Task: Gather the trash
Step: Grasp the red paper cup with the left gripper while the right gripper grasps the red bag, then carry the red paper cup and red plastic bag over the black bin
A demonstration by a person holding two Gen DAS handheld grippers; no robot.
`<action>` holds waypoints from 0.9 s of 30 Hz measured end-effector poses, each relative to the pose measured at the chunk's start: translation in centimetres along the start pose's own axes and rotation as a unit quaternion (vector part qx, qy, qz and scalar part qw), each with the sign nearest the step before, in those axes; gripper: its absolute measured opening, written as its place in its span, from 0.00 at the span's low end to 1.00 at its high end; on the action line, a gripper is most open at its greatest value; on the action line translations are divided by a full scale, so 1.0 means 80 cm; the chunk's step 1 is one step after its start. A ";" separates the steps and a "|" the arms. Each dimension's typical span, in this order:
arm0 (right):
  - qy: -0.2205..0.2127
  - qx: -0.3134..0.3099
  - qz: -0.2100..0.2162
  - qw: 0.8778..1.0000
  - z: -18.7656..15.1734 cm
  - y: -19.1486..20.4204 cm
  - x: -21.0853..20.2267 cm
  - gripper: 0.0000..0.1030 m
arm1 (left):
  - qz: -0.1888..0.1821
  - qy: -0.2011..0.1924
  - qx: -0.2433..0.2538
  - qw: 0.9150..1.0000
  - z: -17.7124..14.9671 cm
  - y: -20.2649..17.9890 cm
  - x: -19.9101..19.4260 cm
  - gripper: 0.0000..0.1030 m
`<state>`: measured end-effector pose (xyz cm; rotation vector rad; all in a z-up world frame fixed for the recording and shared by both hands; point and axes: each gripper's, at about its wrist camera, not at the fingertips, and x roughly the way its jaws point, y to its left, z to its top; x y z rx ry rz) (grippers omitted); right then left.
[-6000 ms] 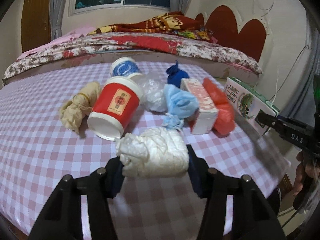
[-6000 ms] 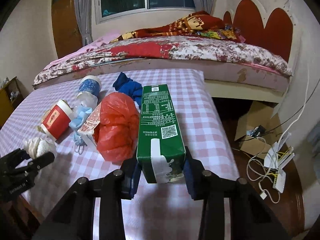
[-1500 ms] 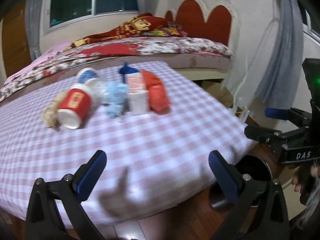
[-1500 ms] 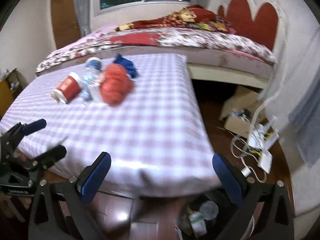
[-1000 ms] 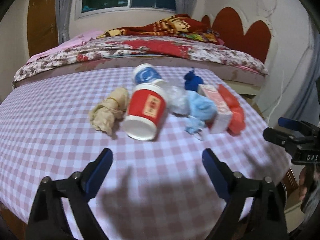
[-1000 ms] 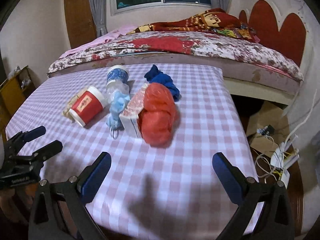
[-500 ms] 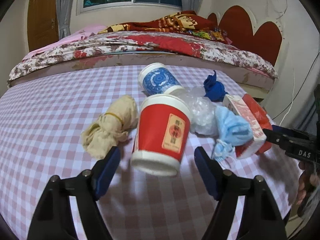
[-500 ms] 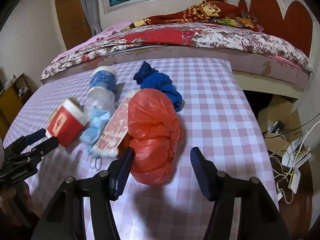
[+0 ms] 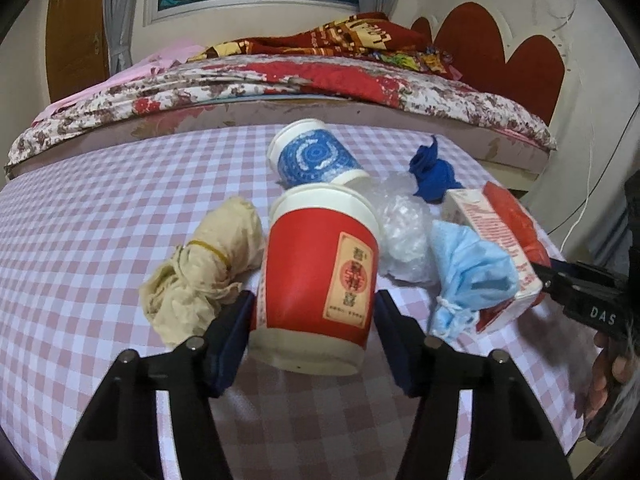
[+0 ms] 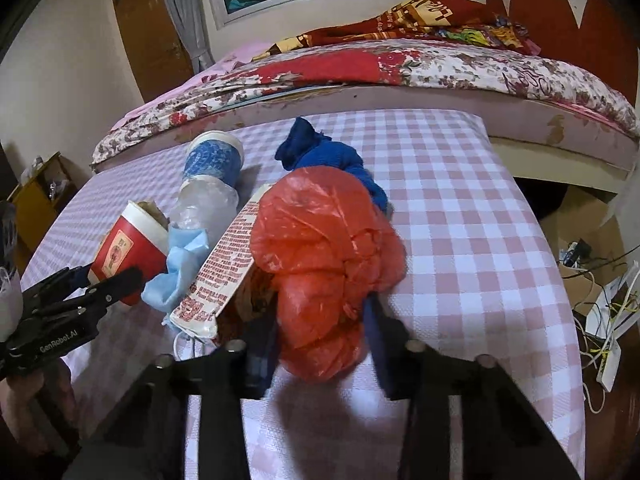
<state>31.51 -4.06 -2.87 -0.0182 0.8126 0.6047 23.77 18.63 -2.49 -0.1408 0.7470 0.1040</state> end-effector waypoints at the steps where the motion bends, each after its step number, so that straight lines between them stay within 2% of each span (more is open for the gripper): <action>1: -0.003 0.000 0.000 1.000 0.001 -0.001 -0.003 0.32 | -0.001 -0.003 -0.001 1.000 0.000 -0.001 -0.003 0.59; 9: -0.029 -0.001 -0.020 0.999 -0.001 -0.017 -0.046 0.31 | -0.004 -0.024 -0.003 1.000 -0.008 -0.014 -0.033 0.58; 18: -0.030 -0.009 -0.045 0.998 -0.022 -0.035 -0.098 0.31 | -0.018 -0.039 -0.004 0.999 -0.025 -0.039 -0.072 0.58; 27: -0.038 -0.009 -0.073 0.997 -0.056 -0.054 -0.158 0.31 | -0.050 -0.045 0.031 0.997 -0.039 -0.095 -0.099 0.58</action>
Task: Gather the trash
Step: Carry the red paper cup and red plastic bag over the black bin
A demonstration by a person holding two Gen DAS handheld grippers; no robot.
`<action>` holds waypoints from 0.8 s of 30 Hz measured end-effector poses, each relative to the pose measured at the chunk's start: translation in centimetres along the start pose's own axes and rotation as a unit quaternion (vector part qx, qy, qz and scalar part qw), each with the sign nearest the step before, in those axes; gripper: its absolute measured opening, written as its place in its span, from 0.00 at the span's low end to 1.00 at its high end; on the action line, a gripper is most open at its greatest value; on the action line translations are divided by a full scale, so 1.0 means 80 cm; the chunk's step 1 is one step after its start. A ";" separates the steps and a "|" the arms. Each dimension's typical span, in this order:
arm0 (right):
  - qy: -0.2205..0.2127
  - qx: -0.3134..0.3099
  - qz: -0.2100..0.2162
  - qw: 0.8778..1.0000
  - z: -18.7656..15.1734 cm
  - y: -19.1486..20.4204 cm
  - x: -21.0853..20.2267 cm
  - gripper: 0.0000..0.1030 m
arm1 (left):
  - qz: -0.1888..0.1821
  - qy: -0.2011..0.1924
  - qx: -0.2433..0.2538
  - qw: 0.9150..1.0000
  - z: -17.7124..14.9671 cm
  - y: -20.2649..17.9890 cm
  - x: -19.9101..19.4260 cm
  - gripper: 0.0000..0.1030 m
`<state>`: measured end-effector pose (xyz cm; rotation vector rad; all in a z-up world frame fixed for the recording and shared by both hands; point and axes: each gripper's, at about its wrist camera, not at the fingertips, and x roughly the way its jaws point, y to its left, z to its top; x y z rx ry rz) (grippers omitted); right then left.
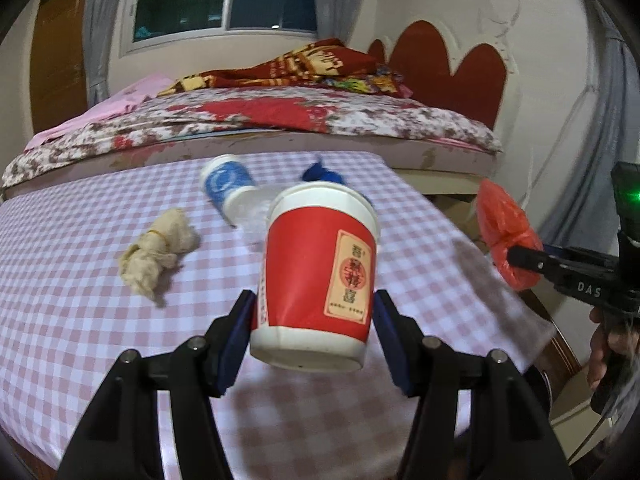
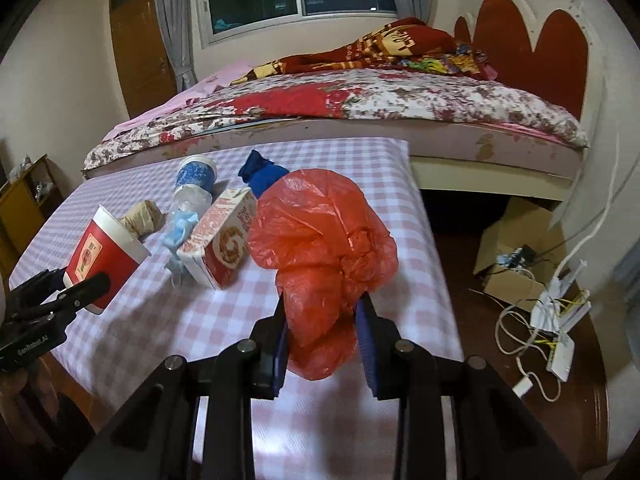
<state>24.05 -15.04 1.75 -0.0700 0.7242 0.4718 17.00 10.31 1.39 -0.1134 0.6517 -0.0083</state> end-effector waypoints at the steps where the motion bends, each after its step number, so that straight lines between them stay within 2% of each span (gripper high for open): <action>1: 0.000 0.001 -0.003 1.000 -0.004 -0.004 -0.006 0.31 | -0.004 -0.002 0.005 1.000 -0.001 -0.008 -0.003 0.58; 14: -0.006 0.013 -0.033 0.999 -0.052 -0.050 -0.076 0.31 | -0.055 0.000 0.057 0.997 -0.013 -0.103 -0.019 0.58; 24: 0.004 0.042 -0.056 0.998 -0.097 -0.102 -0.110 0.31 | -0.109 0.018 0.097 0.989 -0.035 -0.182 -0.013 0.58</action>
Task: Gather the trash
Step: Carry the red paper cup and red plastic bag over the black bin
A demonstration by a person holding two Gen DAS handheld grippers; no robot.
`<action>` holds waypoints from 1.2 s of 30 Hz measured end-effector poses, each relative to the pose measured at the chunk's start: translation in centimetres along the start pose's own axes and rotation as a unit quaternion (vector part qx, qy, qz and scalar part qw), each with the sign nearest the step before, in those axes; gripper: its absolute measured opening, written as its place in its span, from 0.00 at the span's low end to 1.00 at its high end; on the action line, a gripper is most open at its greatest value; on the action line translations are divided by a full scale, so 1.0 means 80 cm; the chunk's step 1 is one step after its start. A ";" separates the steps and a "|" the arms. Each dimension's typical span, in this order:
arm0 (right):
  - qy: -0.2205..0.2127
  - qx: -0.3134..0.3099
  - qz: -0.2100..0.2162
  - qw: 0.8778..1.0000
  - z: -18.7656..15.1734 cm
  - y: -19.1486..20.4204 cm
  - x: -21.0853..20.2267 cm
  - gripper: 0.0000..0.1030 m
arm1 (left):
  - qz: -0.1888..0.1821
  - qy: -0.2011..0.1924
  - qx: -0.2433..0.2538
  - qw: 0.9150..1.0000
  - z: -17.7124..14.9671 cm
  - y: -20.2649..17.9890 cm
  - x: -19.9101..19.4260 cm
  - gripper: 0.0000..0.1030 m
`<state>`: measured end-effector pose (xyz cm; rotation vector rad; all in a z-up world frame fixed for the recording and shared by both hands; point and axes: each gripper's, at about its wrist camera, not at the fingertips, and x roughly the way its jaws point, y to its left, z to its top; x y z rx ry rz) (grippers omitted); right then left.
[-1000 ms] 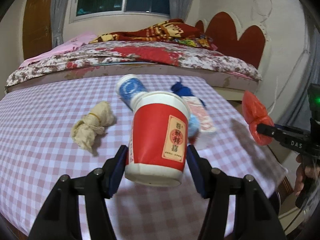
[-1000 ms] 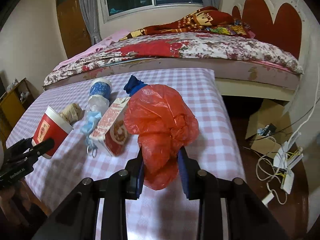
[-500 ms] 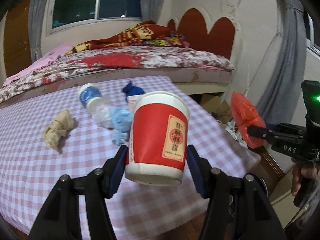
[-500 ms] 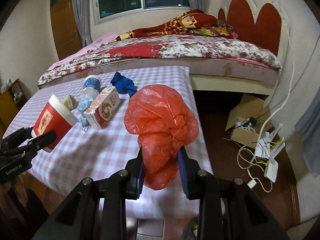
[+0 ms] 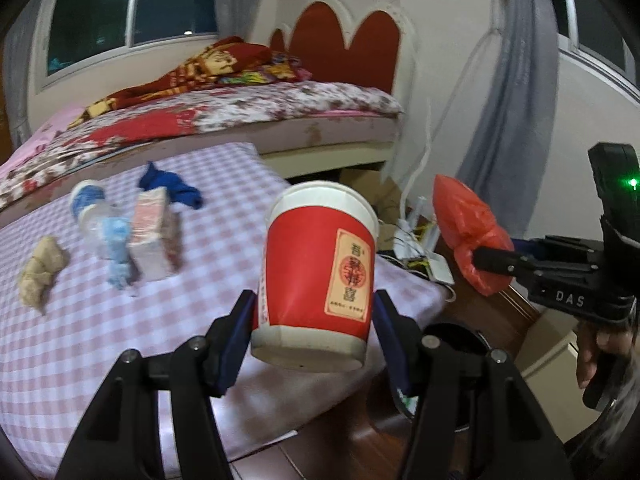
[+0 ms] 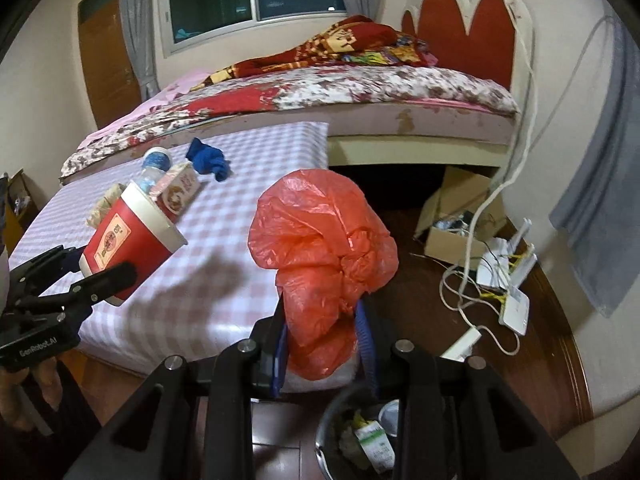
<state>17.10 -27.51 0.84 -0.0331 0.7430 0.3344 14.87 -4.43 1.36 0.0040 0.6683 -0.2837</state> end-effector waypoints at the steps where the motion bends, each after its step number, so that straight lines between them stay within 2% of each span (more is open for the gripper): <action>1: 0.000 0.003 -0.001 1.000 -0.005 -0.005 -0.004 0.31 | -0.007 0.003 0.006 1.000 -0.001 -0.009 0.002 0.58; 9: 0.024 0.017 -0.016 0.999 -0.051 -0.048 -0.018 0.31 | -0.052 0.026 0.046 0.997 -0.014 -0.078 0.020 0.58; 17: 0.040 0.051 -0.036 0.997 -0.101 -0.099 -0.040 0.31 | -0.080 0.052 0.074 0.993 -0.034 -0.129 0.039 0.58; 29: 0.063 0.070 -0.048 0.994 -0.150 -0.135 -0.042 0.31 | -0.101 0.090 0.104 0.985 -0.059 -0.173 0.073 0.58; 36: 0.085 0.069 -0.044 0.993 -0.174 -0.143 -0.018 0.31 | -0.109 0.131 0.113 0.979 -0.082 -0.188 0.108 0.58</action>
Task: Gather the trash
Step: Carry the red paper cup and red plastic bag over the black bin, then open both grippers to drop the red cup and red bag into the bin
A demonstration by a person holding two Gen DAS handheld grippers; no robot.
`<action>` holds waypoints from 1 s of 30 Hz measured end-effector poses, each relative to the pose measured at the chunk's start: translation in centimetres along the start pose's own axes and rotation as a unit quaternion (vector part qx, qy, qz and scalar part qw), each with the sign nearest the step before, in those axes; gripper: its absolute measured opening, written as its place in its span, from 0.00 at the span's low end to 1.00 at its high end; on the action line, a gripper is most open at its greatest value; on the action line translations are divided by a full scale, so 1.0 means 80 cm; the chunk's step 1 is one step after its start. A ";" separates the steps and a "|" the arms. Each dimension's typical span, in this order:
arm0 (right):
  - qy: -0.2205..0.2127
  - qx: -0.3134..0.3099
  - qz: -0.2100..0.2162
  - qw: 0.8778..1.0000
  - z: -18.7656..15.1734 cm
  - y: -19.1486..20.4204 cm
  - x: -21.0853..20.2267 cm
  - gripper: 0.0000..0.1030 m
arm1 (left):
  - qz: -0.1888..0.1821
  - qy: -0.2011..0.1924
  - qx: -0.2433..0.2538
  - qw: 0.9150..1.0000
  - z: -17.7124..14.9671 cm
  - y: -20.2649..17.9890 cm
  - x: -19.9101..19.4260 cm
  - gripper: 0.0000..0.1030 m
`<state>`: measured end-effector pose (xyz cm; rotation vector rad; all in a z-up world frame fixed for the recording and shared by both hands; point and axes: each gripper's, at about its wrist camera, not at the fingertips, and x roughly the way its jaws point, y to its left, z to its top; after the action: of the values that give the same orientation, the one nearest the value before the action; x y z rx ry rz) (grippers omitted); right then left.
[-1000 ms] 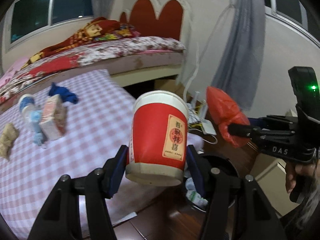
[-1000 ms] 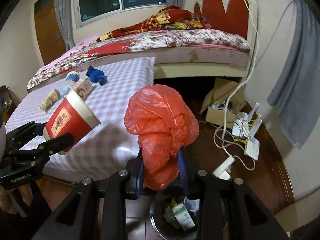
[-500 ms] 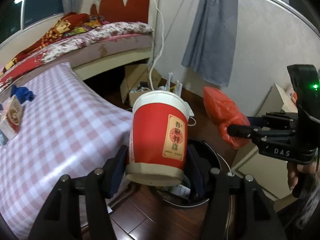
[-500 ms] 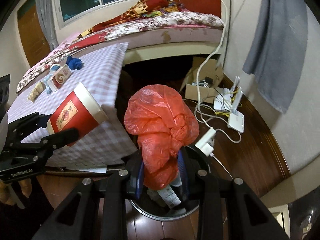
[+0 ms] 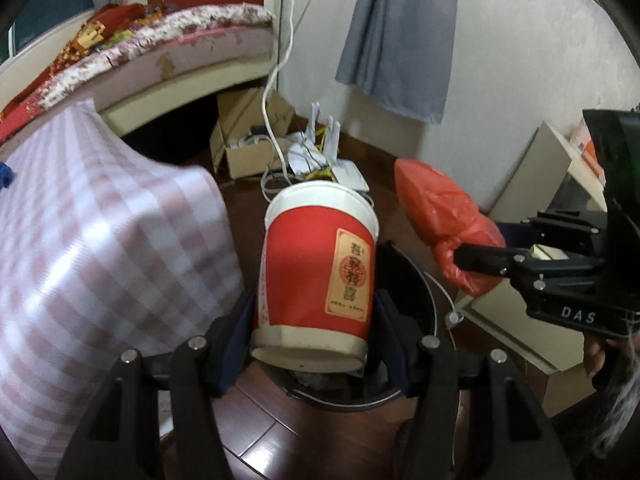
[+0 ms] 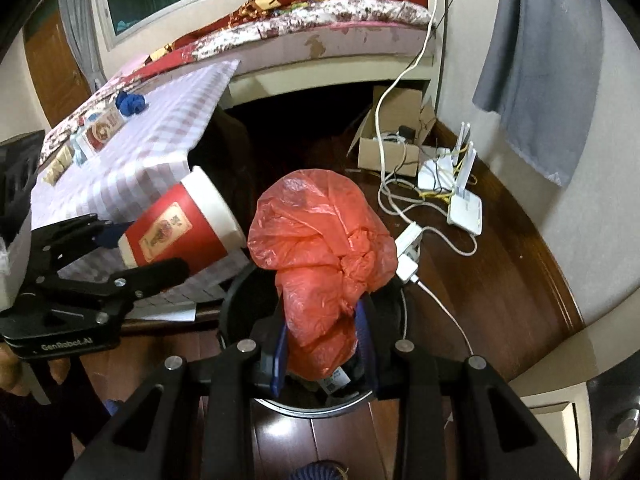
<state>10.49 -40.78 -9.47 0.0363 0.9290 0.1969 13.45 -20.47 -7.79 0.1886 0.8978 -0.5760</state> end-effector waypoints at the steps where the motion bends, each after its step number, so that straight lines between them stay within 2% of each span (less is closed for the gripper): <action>1: 0.007 -0.002 -0.001 1.000 -0.003 -0.001 0.007 0.31 | -0.002 0.006 0.000 1.000 -0.002 -0.001 0.006 0.58; 11: 0.049 -0.016 -0.001 0.999 -0.017 -0.006 0.051 0.31 | -0.013 0.047 -0.005 0.999 -0.017 0.000 0.048 0.58; 18: 0.068 -0.023 0.005 0.997 -0.015 0.000 0.075 0.32 | -0.019 0.057 -0.009 0.998 -0.018 0.003 0.067 0.58; 20: 0.073 -0.027 0.001 0.997 -0.016 0.002 0.082 0.32 | -0.037 0.060 -0.011 0.997 -0.020 0.005 0.070 0.60; 21: 0.078 -0.030 -0.006 0.997 -0.016 0.003 0.087 0.36 | -0.041 0.060 -0.008 0.997 -0.020 0.004 0.071 0.66; 22: 0.089 -0.033 -0.027 0.995 -0.017 0.001 0.094 0.43 | -0.028 0.060 -0.001 0.998 -0.021 0.002 0.073 0.74; 23: 0.096 -0.036 -0.046 0.994 -0.019 -0.001 0.098 0.70 | -0.012 0.061 0.003 0.998 -0.023 0.002 0.074 0.90; 24: 0.102 -0.039 -0.067 0.992 -0.020 -0.005 0.102 0.93 | 0.002 0.061 0.002 0.998 -0.024 0.005 0.075 0.99; 26: 0.114 -0.034 -0.097 0.988 -0.022 -0.017 0.106 0.96 | 0.018 0.070 -0.012 0.997 -0.029 0.014 0.077 0.99; 30: 0.106 -0.010 -0.115 0.988 -0.018 -0.037 0.099 0.99 | 0.038 0.068 -0.028 0.997 -0.036 0.029 0.077 0.99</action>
<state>14.40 -42.31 -16.96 -0.1120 1.1344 -0.0055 15.70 -19.85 -14.54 0.2126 1.0336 -0.4698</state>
